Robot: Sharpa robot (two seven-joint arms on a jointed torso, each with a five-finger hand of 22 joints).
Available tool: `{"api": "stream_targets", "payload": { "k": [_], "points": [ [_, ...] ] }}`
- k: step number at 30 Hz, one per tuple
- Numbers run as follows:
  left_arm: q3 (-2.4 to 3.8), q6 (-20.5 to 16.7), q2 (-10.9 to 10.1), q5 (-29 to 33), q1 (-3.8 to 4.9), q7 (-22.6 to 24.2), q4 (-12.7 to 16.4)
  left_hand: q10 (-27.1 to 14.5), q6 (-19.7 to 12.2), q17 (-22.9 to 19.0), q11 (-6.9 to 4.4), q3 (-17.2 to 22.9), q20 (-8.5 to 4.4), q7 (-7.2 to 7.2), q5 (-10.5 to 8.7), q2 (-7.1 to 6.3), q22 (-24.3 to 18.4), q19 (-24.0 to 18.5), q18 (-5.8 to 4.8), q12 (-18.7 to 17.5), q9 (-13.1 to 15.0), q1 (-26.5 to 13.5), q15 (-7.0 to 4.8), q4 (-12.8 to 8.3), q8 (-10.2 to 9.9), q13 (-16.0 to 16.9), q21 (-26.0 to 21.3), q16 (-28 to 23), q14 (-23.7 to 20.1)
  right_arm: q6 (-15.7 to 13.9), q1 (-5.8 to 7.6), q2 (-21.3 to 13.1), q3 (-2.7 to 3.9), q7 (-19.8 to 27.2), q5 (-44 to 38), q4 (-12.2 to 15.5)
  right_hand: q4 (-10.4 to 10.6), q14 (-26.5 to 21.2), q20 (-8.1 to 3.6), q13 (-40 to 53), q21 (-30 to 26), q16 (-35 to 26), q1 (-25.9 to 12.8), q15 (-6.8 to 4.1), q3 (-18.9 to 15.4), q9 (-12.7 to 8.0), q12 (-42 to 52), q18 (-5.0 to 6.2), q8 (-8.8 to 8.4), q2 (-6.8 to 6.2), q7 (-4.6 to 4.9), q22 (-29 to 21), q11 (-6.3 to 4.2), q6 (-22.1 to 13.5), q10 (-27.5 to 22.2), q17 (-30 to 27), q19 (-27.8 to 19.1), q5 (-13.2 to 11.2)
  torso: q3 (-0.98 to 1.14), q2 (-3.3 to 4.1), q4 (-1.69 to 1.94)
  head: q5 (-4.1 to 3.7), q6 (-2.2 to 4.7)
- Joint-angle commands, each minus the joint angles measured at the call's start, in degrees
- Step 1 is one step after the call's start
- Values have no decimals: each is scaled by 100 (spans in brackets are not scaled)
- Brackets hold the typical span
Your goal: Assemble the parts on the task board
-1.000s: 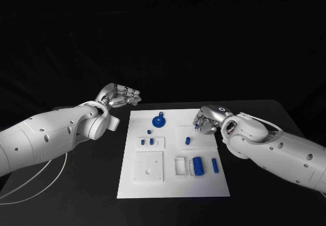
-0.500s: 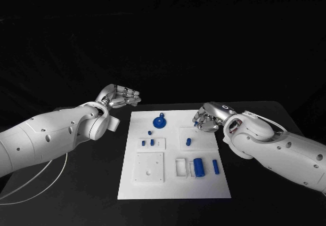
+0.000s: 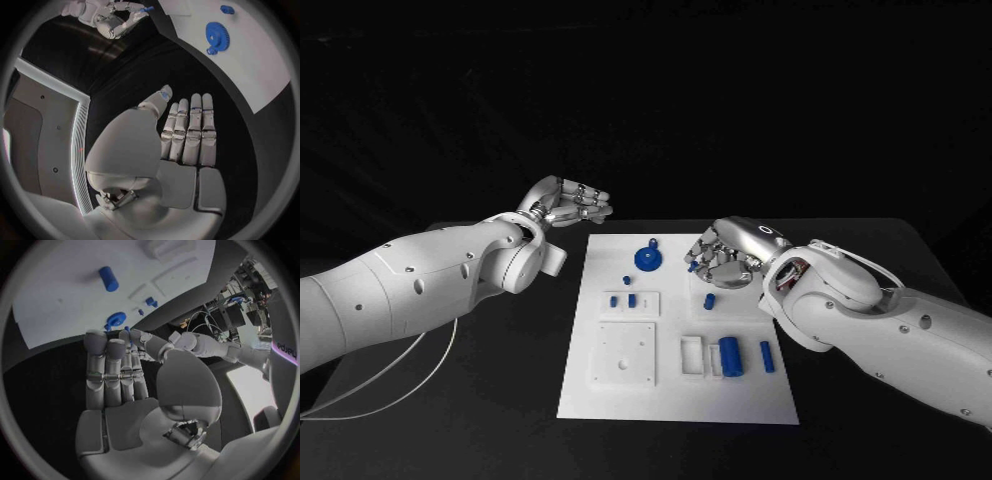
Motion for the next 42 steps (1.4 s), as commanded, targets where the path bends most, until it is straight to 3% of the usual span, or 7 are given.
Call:
{"api": "stream_targets", "payload": {
  "k": [1,7,16,22,28,42],
  "points": [
    [5,5,27,47,5,99,25,-48,-37,10,9,-37,20,-5,-3,20,-67,41,-6,-6,-1,18,3,-4,-14,-2,8,-24,-55,-28,-17,67,-33,114,-173,133,30,6,-39,4,19,-27,0,-18,-20,9,-26,90,19,42,11,8,0,40,-42,5,247,-32,-1,-6,-3,137,-33],
    [5,-35,62,90,5,112,55,-48,-37,10,9,-37,20,-5,-3,20,-67,41,-6,-6,-1,18,3,-4,-14,-2,8,-24,-55,-19,-24,242,-200,126,-444,246,24,6,-37,3,38,-25,6,-16,-22,9,-26,87,20,43,11,25,1,41,-43,9,246,-41,-7,-6,-3,215,-55],
    [4,11,155,814,5,127,50,-48,-16,0,11,-38,34,-11,28,22,-166,39,-5,-6,-1,19,18,-17,-14,-2,7,-25,-110,-10,-56,560,-578,120,-831,152,20,10,-38,3,46,-22,7,-17,-18,9,-26,89,20,44,11,38,1,44,-41,13,248,-49,0,-1,7,395,-70],
    [4,-9,185,940,5,151,35,-44,-12,-2,8,-38,37,-14,27,23,-173,33,-5,-6,-1,14,22,-17,-13,-2,6,-25,-120,3,-143,693,-739,131,-961,69,14,14,-38,3,60,-21,5,-17,-19,9,-26,91,20,42,9,50,-1,48,-37,15,251,-28,-4,3,6,505,-104],
    [4,12,200,873,5,150,37,-52,-16,-3,12,-37,43,-12,24,29,-201,27,-5,-7,-1,-1,27,-13,-15,-2,8,-25,-134,-6,-275,797,-814,127,-1070,-3,9,17,-38,3,60,-21,5,-18,-27,9,-26,92,20,46,9,53,-1,49,-36,17,252,-37,-1,3,2,542,-77],
    [4,49,215,812,5,148,49,-67,-26,-3,17,-46,55,-10,21,32,-296,29,0,-6,-1,-10,37,-9,-15,-2,8,-25,-160,-3,-378,870,-916,84,-1231,-62,-2,19,-40,1,58,-30,5,-21,-33,8,-26,95,21,53,9,54,0,49,-38,16,252,-35,-3,2,-4,602,-162]
  ]
}}
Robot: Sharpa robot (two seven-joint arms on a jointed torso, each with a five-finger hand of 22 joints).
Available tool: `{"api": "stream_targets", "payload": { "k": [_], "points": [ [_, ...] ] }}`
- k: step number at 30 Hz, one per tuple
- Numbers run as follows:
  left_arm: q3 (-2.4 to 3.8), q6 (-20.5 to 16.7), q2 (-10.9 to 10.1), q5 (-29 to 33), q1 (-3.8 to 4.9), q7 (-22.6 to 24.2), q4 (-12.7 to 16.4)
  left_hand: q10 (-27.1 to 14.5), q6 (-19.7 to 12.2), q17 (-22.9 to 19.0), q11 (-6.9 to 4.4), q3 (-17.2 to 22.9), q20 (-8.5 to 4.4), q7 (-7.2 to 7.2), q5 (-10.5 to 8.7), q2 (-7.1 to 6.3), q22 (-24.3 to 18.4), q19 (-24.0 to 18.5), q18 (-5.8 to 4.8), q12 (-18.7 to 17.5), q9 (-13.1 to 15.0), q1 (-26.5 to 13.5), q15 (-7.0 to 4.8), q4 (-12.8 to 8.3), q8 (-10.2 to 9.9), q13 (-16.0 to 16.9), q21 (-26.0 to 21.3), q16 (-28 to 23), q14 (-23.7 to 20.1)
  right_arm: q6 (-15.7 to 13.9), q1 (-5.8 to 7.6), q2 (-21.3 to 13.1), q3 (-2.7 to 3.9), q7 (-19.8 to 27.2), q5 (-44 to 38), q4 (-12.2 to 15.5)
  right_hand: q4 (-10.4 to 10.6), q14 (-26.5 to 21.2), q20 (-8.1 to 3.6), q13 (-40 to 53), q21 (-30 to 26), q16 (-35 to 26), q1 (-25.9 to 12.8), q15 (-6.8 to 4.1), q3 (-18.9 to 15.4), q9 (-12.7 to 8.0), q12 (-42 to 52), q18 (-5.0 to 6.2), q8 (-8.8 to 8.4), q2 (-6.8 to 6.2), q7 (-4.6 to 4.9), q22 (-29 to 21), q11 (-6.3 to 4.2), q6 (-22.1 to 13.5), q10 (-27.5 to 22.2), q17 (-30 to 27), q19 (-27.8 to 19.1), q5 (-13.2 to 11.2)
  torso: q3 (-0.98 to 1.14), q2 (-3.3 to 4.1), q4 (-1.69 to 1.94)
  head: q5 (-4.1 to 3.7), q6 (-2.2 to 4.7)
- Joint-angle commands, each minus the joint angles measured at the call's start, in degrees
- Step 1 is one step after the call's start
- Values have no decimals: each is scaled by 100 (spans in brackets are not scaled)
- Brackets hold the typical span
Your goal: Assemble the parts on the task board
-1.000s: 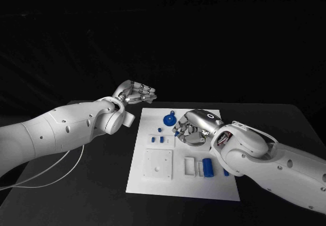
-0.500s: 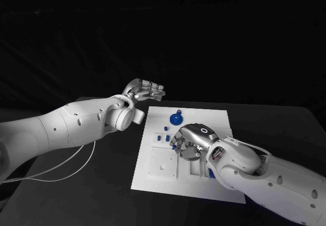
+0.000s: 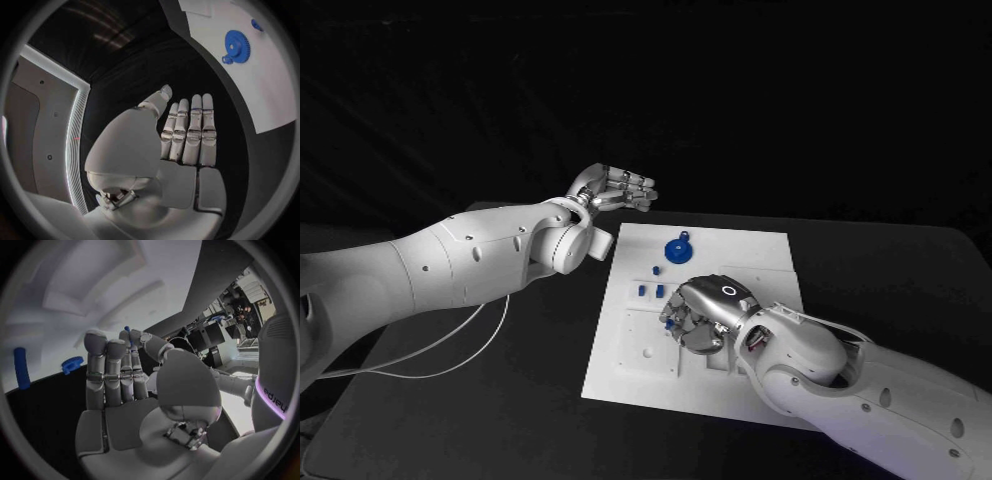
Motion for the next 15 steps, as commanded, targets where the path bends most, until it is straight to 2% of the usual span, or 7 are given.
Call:
{"api": "stream_targets", "payload": {
  "k": [1,9,15],
  "points": [
    [5,53,15,26,5,91,13,-46,-26,-6,-3,-34,40,-10,21,32,-5,14,0,-6,-1,-10,-12,-7,-15,-2,8,-25,-40,18,-14,9,-8,4,-196,5,-1,20,-50,1,25,-30,-1,-23,-32,11,-26,95,21,47,-12,10,0,47,-38,7,261,-6,-2,1,-2,17,-33],
    [5,63,19,24,5,88,14,-46,-26,-6,-3,-34,40,-10,21,32,-5,14,0,-6,-1,-10,-12,-7,-15,-2,8,-25,-40,27,-35,7,-19,-12,-252,0,-2,20,-50,1,26,-30,-1,-23,-32,11,-26,95,21,48,-12,11,0,48,-38,7,261,-7,-5,-2,0,16,-51],
    [5,72,19,24,5,85,11,-51,-30,-4,-1,-46,43,-8,15,40,-86,27,-1,-6,-1,-17,-9,4,-15,-1,11,-24,-47,46,-47,18,-22,-15,-266,1,-11,26,-51,2,36,-32,-3,-24,-30,11,-26,94,20,51,-13,18,-1,51,-33,11,264,-13,-2,0,-2,44,-72]
  ]
}}
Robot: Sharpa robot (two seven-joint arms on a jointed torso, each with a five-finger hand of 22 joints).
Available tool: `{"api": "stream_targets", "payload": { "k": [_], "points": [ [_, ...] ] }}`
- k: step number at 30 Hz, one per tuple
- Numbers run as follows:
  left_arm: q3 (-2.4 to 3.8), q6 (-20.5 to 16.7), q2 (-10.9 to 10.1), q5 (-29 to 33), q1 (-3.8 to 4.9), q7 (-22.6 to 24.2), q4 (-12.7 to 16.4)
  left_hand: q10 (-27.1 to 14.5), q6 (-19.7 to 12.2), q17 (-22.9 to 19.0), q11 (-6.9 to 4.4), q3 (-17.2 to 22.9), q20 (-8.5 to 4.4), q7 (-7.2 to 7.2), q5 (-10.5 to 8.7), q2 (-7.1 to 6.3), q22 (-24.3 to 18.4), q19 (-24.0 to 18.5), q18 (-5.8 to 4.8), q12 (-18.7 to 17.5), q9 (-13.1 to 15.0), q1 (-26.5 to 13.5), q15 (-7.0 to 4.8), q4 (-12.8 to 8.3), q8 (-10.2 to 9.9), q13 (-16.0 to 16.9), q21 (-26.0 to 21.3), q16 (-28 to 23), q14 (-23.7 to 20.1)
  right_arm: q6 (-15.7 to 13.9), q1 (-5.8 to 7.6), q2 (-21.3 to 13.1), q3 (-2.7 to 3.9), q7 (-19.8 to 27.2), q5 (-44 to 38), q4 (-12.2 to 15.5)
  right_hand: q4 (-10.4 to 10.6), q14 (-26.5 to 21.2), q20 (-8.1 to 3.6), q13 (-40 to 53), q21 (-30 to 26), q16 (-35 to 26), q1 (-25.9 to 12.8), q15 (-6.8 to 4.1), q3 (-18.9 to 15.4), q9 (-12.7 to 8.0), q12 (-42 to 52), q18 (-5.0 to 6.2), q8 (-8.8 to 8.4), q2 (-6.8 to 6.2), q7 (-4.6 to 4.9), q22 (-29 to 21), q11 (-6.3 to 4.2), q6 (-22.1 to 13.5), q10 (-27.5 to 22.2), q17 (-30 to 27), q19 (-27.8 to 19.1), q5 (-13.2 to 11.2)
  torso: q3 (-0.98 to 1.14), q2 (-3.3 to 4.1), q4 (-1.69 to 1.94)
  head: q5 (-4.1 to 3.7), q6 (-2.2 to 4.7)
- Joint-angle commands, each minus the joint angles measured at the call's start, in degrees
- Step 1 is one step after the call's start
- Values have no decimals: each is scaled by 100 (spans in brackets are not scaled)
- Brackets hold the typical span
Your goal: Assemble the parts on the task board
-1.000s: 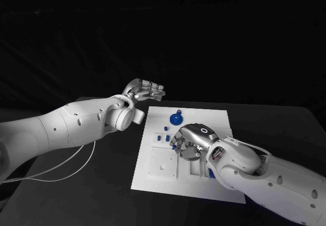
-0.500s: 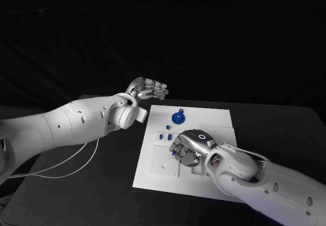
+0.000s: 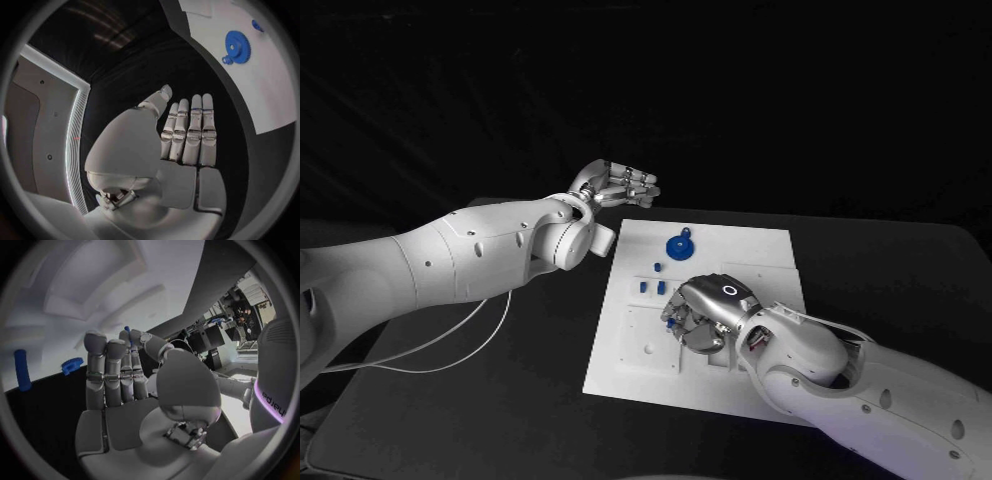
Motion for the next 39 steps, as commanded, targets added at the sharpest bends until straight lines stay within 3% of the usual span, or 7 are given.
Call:
{"api": "stream_targets", "payload": {
  "k": [1,19,39],
  "points": [
    [5,67,12,24,5,82,10,-51,-30,-3,-1,-46,43,-8,15,40,-86,27,-1,-6,-1,-17,-9,5,-15,-1,11,-24,-47,49,-14,23,-3,-2,-124,-1,-4,28,-52,2,36,-32,-3,-26,-23,7,-26,94,25,51,9,5,-1,32,-33,5,265,-13,2,-1,-4,25,-20],
    [5,77,14,24,5,58,-2,-60,-37,-2,1,-52,45,-7,7,49,-143,34,-1,-6,-1,-12,-7,13,-14,-1,12,-24,-53,149,-52,80,-9,-23,-169,-81,-4,28,-52,2,36,-32,-3,-26,-23,7,-26,94,25,51,9,5,-1,32,-33,5,265,-13,5,-1,-4,78,-102],
    [4,87,16,25,4,50,-21,-60,-37,-2,1,-52,45,-7,7,49,-143,34,-1,-6,-1,-12,-7,13,-14,-1,12,-24,-53,235,-74,68,-10,-34,-177,-92,-17,36,-54,2,53,-37,-14,-28,-23,8,-26,92,25,56,7,13,-4,35,-27,13,267,-19,2,-2,-3,106,-149]
  ]
}}
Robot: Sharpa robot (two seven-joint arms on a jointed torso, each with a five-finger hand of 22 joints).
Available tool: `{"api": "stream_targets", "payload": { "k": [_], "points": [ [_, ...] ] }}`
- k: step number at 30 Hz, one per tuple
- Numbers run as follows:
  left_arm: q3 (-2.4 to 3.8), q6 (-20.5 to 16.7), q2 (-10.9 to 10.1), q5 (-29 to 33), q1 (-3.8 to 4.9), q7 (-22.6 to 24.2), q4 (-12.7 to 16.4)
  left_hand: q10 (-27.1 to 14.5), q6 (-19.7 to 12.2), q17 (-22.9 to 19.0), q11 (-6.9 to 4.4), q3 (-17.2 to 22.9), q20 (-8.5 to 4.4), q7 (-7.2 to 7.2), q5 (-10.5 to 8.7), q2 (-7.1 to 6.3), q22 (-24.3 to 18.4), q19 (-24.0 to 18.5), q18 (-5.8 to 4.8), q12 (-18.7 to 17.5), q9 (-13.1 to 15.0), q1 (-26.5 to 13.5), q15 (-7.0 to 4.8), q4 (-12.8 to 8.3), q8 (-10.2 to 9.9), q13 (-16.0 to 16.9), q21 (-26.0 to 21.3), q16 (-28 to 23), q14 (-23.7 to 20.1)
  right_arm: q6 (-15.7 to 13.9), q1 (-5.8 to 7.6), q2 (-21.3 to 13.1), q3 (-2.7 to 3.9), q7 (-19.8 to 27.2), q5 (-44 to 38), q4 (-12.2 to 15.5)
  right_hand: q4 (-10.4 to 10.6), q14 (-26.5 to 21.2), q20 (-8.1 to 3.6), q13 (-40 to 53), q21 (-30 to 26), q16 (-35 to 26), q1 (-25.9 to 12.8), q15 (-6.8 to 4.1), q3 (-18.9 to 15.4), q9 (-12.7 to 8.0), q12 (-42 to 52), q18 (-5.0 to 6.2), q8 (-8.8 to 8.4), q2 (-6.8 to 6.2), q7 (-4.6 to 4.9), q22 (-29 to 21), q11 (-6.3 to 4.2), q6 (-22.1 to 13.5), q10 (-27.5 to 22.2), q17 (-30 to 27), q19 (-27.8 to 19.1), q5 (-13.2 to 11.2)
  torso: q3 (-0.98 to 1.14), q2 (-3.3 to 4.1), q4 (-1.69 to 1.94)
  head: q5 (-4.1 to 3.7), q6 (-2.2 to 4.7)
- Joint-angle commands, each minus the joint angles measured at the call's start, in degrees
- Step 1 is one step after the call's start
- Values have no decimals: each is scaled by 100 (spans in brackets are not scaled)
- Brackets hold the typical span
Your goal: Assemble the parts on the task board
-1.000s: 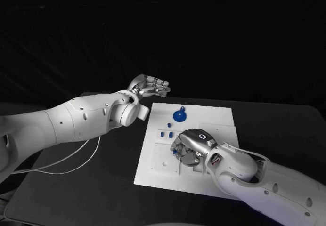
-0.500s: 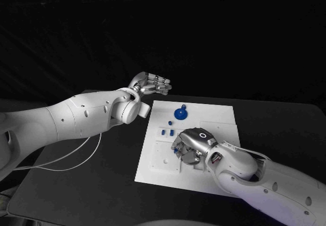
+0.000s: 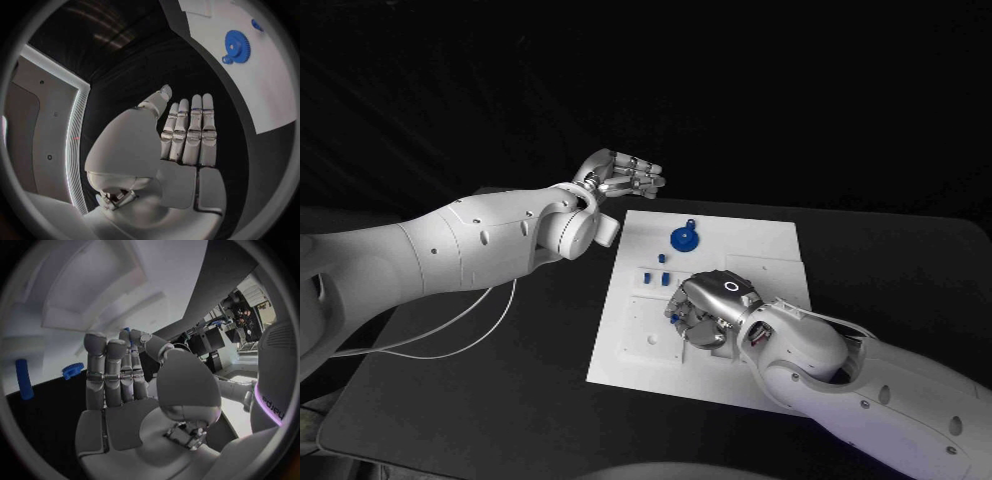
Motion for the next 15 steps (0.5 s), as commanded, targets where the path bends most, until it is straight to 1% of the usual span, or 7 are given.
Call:
{"api": "stream_targets", "payload": {
  "k": [1,4,9,12,15],
  "points": [
    [5,73,13,25,4,55,3,-40,-37,-1,-19,-40,25,-7,7,49,-5,13,-1,-6,-1,-12,13,1,-14,-1,12,-24,-34,117,-8,1,-2,-10,-85,-7,-16,21,-21,2,20,-37,-5,-17,-22,10,-26,93,25,65,-4,6,-4,28,-27,5,258,-20,-2,1,1,13,0],
    [5,76,15,25,4,54,1,-46,-39,1,-17,-51,27,-6,-5,53,-66,22,-1,-6,-1,-4,15,7,-14,-1,14,-24,-39,146,-9,14,-2,-28,-108,-29,-27,24,-23,3,29,-40,-8,-18,-26,11,-27,92,24,73,-4,9,-4,28,-26,11,257,-31,-2,1,-1,28,8],
    [5,85,20,25,4,52,2,-46,-39,1,-17,-51,27,-6,-5,53,-66,22,-1,-6,-1,-4,15,7,-14,-1,14,-24,-39,197,-11,62,-5,-83,-168,-82,-28,23,-22,3,28,-41,-9,-17,-27,12,-27,91,25,77,-4,9,-3,29,-26,14,255,-44,-3,2,5,29,10],
    [5,89,22,25,4,50,2,-46,-39,1,-17,-51,27,-6,-5,53,-66,22,-1,-6,-1,-4,15,7,-14,-1,14,-24,-39,244,-14,99,-17,-114,-203,-115,-28,23,-22,3,28,-41,-9,-17,-27,12,-27,91,25,77,-4,9,-3,29,-26,14,255,-44,-1,2,6,27,18],
    [5,91,23,25,4,48,1,-46,-39,1,-17,-51,27,-6,-5,53,-66,22,-1,-6,-1,-4,15,7,-14,-1,14,-24,-39,288,-15,127,-34,-133,-221,-139,-28,23,-22,3,28,-41,-9,-17,-27,12,-27,91,25,77,-4,9,-3,29,-26,14,255,-44,-3,1,6,27,21]
  ]
}}
